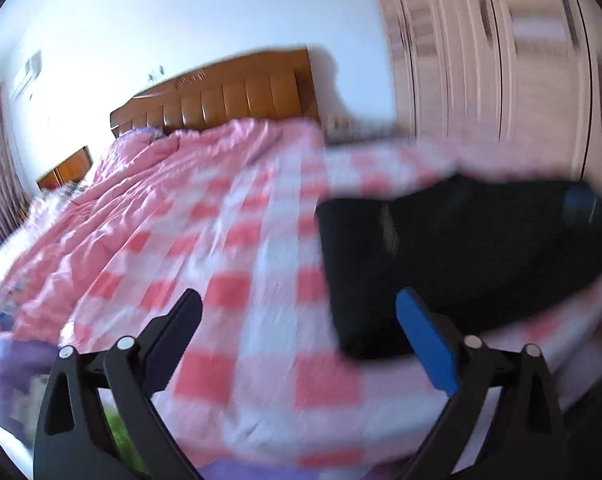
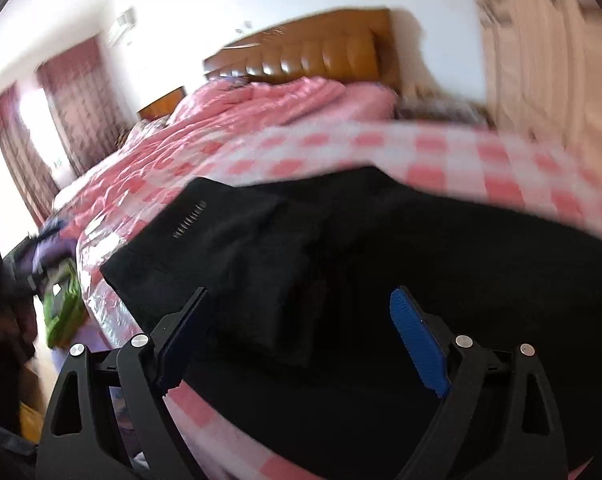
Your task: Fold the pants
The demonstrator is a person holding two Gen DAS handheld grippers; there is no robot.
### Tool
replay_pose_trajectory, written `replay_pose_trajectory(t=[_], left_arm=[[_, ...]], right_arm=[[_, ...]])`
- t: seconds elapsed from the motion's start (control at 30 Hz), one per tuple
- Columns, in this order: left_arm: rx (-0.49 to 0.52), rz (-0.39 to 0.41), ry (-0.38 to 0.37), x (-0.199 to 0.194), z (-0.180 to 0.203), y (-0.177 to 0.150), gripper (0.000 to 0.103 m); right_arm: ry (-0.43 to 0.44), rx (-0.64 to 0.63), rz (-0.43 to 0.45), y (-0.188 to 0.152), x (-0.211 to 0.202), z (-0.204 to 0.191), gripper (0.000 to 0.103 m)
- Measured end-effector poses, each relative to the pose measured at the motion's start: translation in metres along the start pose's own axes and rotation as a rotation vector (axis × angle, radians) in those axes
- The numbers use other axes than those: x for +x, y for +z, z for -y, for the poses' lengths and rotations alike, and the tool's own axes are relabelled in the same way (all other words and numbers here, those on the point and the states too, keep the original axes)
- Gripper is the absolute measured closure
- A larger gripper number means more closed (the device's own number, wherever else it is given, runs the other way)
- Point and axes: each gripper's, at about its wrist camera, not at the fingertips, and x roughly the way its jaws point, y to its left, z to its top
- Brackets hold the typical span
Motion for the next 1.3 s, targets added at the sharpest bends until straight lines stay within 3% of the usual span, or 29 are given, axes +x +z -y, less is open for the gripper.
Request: replay_pose_trajectory(t=[0.07,0.13,0.3,0.4,0.5,0.6,0.7,0.77,0.9,1.0,1.1,1.17,1.3], left_arm=[[-0.026,0.009,-0.063,0.016,0.014,0.021,0.005],[0.016,0.000,-0.104,0.038,0.038,0.034,0.005],[0.081,-0.101,-0.197,0.091,0.081,0.028,0.005],[0.128,-0.204,-0.173,0.118,0.090,0.005,0.004],[0.067,-0.198,-0.229,0.122,0.076,-0.006,0.004],[0.096,-0.214,-0.205,0.124,0.079,-0.002,0.003],[0.123,-0.212,-0.158,0.113,0.084,0.017,0.004],[0.116,-0.165,-0.186,0.101,0.086,0.035,0.004],[0.136,-0.127,-0.187,0.114,0.098,0.077,0.002],[0.144,-0.233,-0.207,0.168,0.111,0.087,0.002],[0.133,-0.344,-0.155,0.216,0.113,0.082,0.002],[0.141,-0.372,-0.147,0.225,0.114,0.077,0.001],[0.157,-0.370,-0.129,0.227,0.116,0.073,0.001]], right_arm=[[-0.002,-0.091,0.007,0.012,0.013,-0.026,0.015],[-0.005,-0.168,-0.007,0.017,0.030,-0.046,0.018],[-0.036,-0.294,-0.106,0.001,0.063,-0.066,0.023],[-0.045,-0.298,-0.140,-0.014,0.074,-0.057,0.022],[-0.034,-0.281,-0.122,-0.017,0.074,-0.053,0.021],[-0.047,-0.294,-0.124,-0.019,0.073,-0.055,0.020],[-0.001,-0.256,-0.147,-0.015,0.062,-0.048,0.020],[-0.019,-0.241,-0.099,-0.006,0.044,-0.034,0.016],[-0.183,-0.124,-0.091,0.013,0.040,0.024,0.016],[-0.287,-0.036,-0.143,0.022,0.053,0.071,0.016],[-0.333,0.024,-0.212,0.024,0.062,0.105,0.016],[-0.353,0.040,-0.259,0.020,0.068,0.118,0.016],[-0.324,0.049,-0.257,0.011,0.061,0.122,0.016]])
